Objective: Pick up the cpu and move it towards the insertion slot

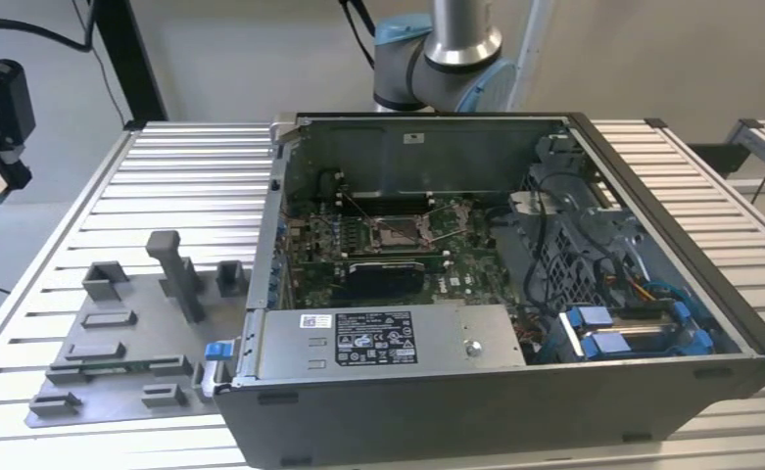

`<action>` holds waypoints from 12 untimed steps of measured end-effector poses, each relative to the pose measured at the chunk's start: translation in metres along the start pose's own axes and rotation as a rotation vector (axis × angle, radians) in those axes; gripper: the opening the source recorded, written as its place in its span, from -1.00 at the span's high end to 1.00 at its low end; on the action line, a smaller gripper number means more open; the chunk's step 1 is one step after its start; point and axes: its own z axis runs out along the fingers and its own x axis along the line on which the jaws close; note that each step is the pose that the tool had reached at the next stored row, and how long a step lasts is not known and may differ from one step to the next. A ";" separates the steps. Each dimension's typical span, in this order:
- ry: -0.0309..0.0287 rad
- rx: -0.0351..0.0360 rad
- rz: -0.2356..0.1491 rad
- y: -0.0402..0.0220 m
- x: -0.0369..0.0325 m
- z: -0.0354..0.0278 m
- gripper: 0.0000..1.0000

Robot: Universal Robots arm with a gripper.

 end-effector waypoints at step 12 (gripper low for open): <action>-0.0001 0.0012 0.000 0.0001 0.0000 -0.0037 1.00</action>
